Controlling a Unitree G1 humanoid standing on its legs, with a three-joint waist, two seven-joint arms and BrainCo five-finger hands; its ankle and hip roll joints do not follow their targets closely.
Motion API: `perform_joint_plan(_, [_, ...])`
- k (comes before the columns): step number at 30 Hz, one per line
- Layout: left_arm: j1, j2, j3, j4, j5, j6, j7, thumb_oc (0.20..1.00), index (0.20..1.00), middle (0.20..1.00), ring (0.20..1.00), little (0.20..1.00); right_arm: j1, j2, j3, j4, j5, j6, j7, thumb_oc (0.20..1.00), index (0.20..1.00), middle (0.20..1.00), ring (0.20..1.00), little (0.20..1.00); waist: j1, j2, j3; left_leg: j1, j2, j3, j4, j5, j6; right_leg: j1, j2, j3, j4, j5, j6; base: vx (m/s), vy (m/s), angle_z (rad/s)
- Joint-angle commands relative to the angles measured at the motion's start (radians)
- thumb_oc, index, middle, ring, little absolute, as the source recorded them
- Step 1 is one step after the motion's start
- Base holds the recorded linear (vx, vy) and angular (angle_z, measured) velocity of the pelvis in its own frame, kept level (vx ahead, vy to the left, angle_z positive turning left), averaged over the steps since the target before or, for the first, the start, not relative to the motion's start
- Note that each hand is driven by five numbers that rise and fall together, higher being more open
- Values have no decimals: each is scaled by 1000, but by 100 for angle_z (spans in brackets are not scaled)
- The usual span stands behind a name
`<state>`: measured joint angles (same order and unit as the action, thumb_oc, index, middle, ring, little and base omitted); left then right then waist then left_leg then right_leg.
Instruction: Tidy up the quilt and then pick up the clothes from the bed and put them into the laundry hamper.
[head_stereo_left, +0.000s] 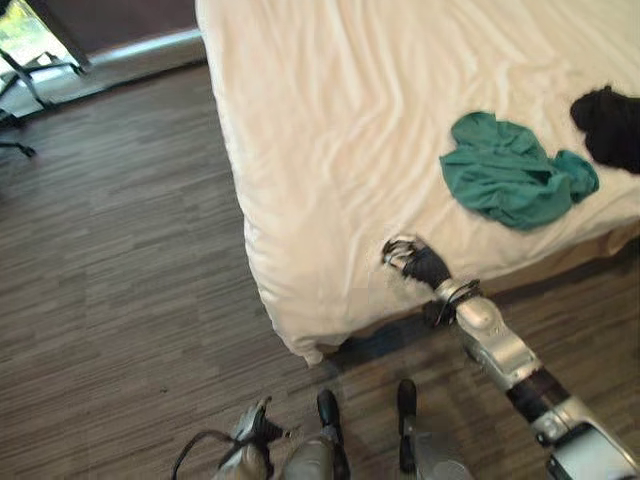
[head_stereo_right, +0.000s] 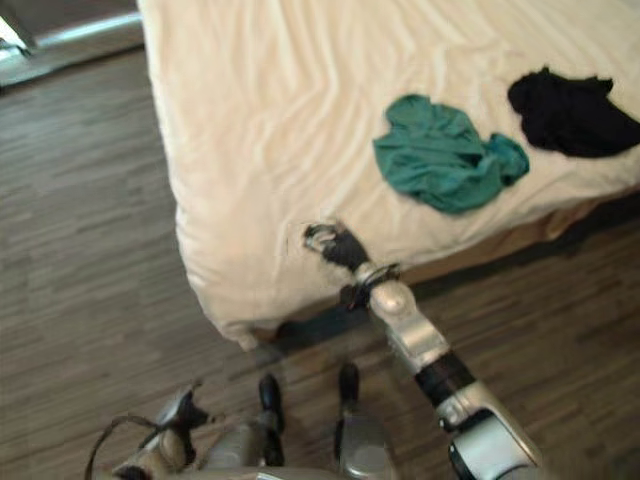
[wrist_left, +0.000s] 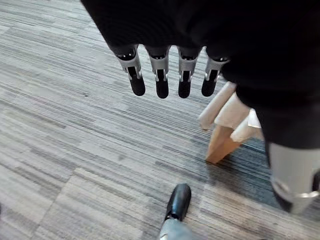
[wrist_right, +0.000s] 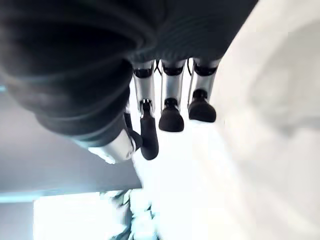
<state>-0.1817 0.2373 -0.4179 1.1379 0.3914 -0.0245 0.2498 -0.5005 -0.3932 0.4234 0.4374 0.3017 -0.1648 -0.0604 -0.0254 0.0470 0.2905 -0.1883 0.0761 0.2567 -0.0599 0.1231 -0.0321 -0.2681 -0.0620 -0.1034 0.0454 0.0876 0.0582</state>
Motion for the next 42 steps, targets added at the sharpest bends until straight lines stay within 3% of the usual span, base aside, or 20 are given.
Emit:
perform_joint_plan(1, [-65,36,-57,6,-25,4,30,1000,1000,1000,1000,1000,-52,51,-21,148,-76,38,-120,200,200,200,200,200,19,-24,105,-2,31,-24,228,-223,-66,-39,-102,21,130,-147,97,-93,30,11])
perform_joint_plan(7, [-68,36,-38,-12,-64,4,37,1000,1000,1000,1000,1000,100,50,-190,460,-100,98,-194,200,200,200,200,200,-10,-23,98,13,19,-10,250,-257,-57,-37,-114,37,151,-154,102,10,29,5])
perform_joint_plan(13, [2,20,13,62,-51,31,-11,1000,1000,1000,1000,1000,439,69,-386,712,-111,157,-160,200,200,200,200,200,-116,-33,58,182,13,84,167,-267,-44,37,-82,52,126,-150,109,131,-2,-20])
perform_joint_plan(14, [7,22,14,60,-42,34,-5,1000,1000,1000,1000,1000,457,65,-393,725,-132,161,-167,454,454,454,454,454,-117,-32,58,211,26,127,146,-263,-43,33,-99,-4,152,-152,113,79,-72,-107])
perform_joint_plan(15, [15,28,16,53,-32,36,2,1000,1000,1000,1000,1000,474,65,-389,741,-157,162,-170,1000,1000,1000,1000,1000,-108,-27,53,249,51,182,123,-271,-51,46,-150,-144,194,-185,117,52,-112,-161])
perform_joint_plan(17, [29,31,15,39,-4,43,8,1000,1000,1000,1000,1000,497,76,-369,755,-214,162,-193,1000,1000,1000,1000,1000,-100,-35,33,279,79,272,88,-238,-56,79,-194,-310,225,-203,83,55,-131,-195])
perform_joint_plan(18, [36,28,15,41,12,43,6,1000,1000,1000,1000,1000,505,85,-348,757,-260,163,-208,1000,1000,1000,1000,1000,-101,-42,20,296,93,309,79,-224,-62,93,-192,-327,216,-207,77,58,-108,-218])
perform_joint_plan(19, [38,29,16,41,13,43,6,1000,1000,1000,1000,1000,507,86,-347,756,-262,164,-210,1000,1000,1000,1000,1000,-98,-43,20,300,93,314,77,-223,-64,94,-189,-323,214,-206,76,267,-261,-216])
perform_joint_plan(21, [59,18,28,70,44,35,-12,1000,1000,1000,1000,1000,540,110,-304,735,-312,162,-224,1000,1000,1000,1000,1000,-109,-77,-20,328,183,376,218,-161,-109,169,-55,-214,73,-217,56,442,-452,-188])
perform_joint_plan(22, [59,16,38,58,29,35,-1,1000,1000,1000,1000,1000,531,110,-274,708,-328,166,-231,1000,1000,1000,1000,1000,-80,-95,-7,285,249,307,386,-53,-138,197,-5,-174,51,-233,35,387,-486,-147])
perform_joint_plan(23, [54,10,39,40,7,40,18,1000,1000,1000,1000,1000,522,105,-246,670,-343,167,-238,1000,1000,1000,1000,1000,-46,-116,2,238,263,203,502,-29,-112,219,24,-133,35,-236,7,231,-337,-229])
perform_joint_plan(24, [54,12,38,40,6,40,19,1000,1000,1000,1000,1000,523,107,-246,667,-343,169,-238,1000,1000,1000,1000,1000,-50,-111,2,223,275,191,524,-36,-116,219,31,-138,33,-237,2,207,-250,-256])
perform_joint_plan(26, [11,-7,52,-2,-92,14,69,1000,1000,1000,1000,1000,460,104,-124,598,-429,167,-240,1000,1000,1000,1000,1000,60,-175,18,17,-38,-214,680,-191,12,259,63,57,-4,-207,-8,252,-88,-204])
perform_joint_plan(27, [-3,-16,40,-1,-91,17,78,1000,1000,1000,1000,1000,438,102,-98,594,-450,170,-242,1000,1000,1000,1000,1000,77,-177,27,-11,-67,-259,688,-225,13,277,63,100,-8,-214,2,176,18,-221])
perform_joint_plan(31, [-25,-47,13,2,-77,15,78,1000,1000,1000,1000,1000,381,102,-68,602,-458,173,-243,1000,1000,1000,1000,1000,86,-172,7,-56,-53,-273,463,-234,5,342,59,203,-58,-237,26,358,159,-168])
perform_joint_plan(33, [-22,-52,-8,-1,-22,17,66,1000,1000,1000,1000,1000,377,99,-68,589,-462,168,-234,1000,1000,1000,1000,1000,89,-136,-17,-33,-8,-242,162,-90,-29,400,79,264,-72,-277,28,565,332,-68])
perform_joint_plan(37, [-14,-43,-3,19,-1,35,62,1000,1000,1000,1000,1000,399,101,-85,604,-461,164,-226,1000,1000,1000,1000,1000,93,-142,-47,-13,-4,-188,118,-86,-11,447,64,274,13,-332,29,507,203,-80])
perform_joint_plan(38, [-12,-36,7,24,-8,39,57,1000,1000,1000,1000,1000,412,105,-94,614,-463,165,-224,1000,1000,1000,1000,1000,94,-147,-51,-1,-30,-183,140,-101,8,432,61,255,103,-337,44,540,144,-31])
perform_joint_plan(39, [-5,-26,29,40,-16,49,51,1000,1000,1000,1000,1000,419,117,-111,647,-467,177,-221,1000,1000,1000,1000,1000,83,-148,-42,53,-46,-155,146,-135,28,339,42,211,365,-223,130,699,193,-33])
perform_joint_plan(42, [2,1,35,80,12,72,42,1000,1000,1000,1000,1000,417,117,-138,665,-451,178,-212,1000,1000,1000,1000,1000,37,-109,-9,175,-38,-151,97,-159,47,148,66,173,619,-137,144,564,175,-51])
